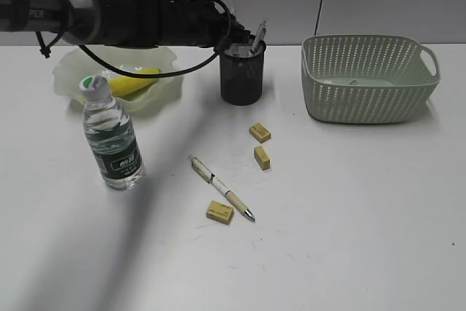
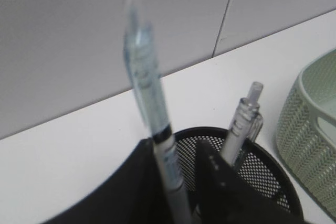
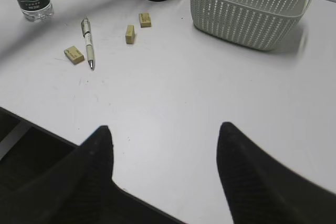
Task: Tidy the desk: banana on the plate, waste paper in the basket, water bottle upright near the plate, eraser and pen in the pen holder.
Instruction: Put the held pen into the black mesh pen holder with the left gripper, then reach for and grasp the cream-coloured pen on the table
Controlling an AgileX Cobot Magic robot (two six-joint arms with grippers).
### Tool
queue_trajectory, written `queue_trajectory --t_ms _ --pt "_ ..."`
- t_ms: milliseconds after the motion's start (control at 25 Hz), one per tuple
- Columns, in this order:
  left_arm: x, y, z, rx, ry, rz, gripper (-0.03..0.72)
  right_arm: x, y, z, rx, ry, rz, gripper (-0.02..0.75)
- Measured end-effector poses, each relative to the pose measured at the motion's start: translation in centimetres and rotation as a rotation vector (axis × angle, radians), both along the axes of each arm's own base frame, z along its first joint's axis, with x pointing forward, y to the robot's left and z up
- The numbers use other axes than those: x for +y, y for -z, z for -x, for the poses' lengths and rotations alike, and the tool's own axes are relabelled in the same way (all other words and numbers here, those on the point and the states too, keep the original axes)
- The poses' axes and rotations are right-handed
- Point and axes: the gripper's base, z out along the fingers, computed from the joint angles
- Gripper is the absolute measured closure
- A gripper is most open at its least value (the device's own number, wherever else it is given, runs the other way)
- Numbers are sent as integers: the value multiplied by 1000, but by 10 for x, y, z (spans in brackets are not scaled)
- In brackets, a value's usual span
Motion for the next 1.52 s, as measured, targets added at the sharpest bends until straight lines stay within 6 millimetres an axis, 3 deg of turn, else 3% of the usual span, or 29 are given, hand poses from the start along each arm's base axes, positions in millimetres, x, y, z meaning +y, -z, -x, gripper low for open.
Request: queue_trajectory --t_ms 80,160,320,400,800,960,1200,1520 --pt "0 0 0 0 0 0 323 0 0 0 0 0 0 245" --pt "0 0 0 0 0 1 232 0 0 0 0 0 0 245" --pt "0 -12 2 -19 11 17 179 0 0 0 0 0 0 245" --pt "0 -33 5 -53 17 36 174 0 0 0 0 0 0 245" --pt "18 -191 52 -327 22 178 192 0 0 0 0 0 0 245" --pt "34 -229 74 -397 -8 189 223 0 0 0 0 0 0 245" --pt "56 -226 113 -341 -54 162 233 0 0 0 0 0 0 245" --pt "109 -211 211 -284 -116 122 233 0 0 0 0 0 0 245"
